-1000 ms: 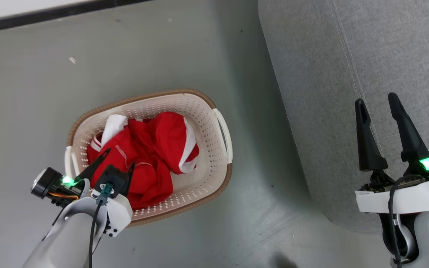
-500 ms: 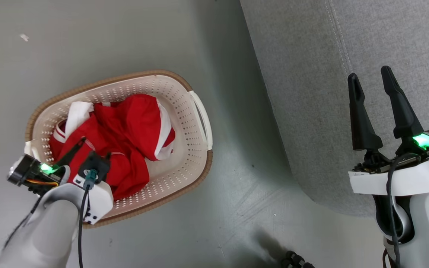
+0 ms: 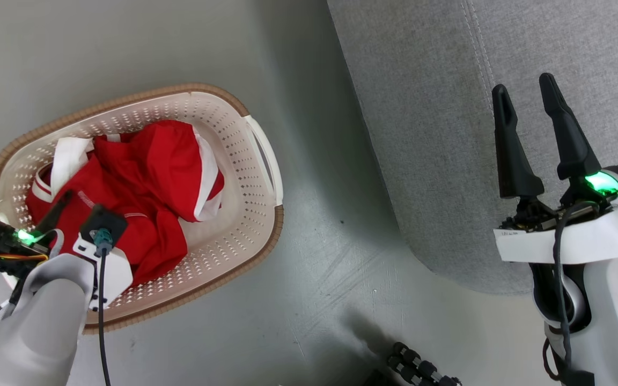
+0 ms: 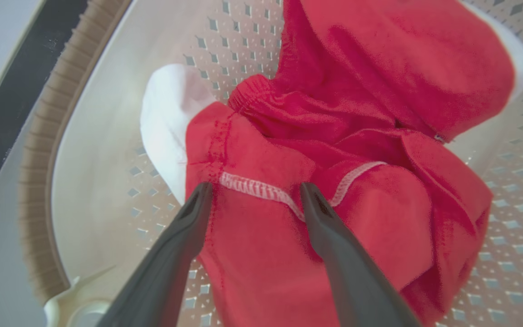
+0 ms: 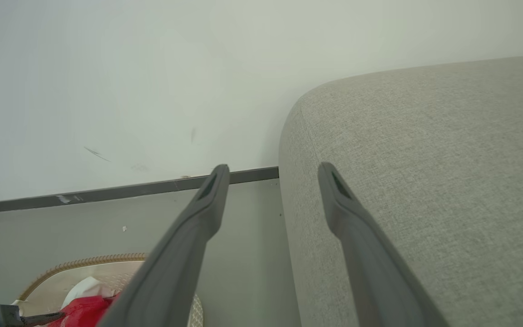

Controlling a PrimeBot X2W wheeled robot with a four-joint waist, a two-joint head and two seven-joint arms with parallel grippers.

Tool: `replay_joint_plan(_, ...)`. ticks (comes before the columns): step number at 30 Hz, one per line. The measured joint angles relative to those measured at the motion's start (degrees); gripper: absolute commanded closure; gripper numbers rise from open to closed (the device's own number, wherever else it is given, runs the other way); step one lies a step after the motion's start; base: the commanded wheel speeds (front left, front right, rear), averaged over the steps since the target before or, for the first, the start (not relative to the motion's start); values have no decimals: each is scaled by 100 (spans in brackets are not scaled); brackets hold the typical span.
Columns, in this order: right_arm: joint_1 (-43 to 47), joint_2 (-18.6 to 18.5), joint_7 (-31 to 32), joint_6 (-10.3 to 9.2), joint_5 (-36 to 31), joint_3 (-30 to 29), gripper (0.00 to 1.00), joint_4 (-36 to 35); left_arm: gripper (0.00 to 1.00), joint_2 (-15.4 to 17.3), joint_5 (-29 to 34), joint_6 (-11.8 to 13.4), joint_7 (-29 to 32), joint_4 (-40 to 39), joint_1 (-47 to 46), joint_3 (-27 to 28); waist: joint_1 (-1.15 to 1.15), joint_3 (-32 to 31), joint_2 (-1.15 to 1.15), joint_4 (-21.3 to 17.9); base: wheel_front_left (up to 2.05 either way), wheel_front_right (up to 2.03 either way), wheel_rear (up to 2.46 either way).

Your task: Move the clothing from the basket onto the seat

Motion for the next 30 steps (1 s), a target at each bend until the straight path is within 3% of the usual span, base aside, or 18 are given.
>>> replay_joint_plan(5,-114,1,0,0,53,36,0,48,0,45,51,227,45,54,-148,32,0,102,0,-97,0,0,0)
replay_joint_plan(11,-207,0,0,0,104,81,0,96,0,33,48,286,192,160,-202,62,0,200,0,-195,0,0,0)
replay_joint_plan(12,-207,1,0,0,130,98,0,98,17,33,48,285,207,194,-202,58,0,212,0,-211,0,0,0)
replay_joint_plan(15,-207,1,0,0,191,122,0,118,100,38,66,286,268,268,-204,19,0,244,0,-256,0,0,0)
replay_joint_plan(30,-321,1,0,0,234,-1,0,285,100,-90,137,225,178,182,-328,-64,0,192,0,-265,0,0,0)
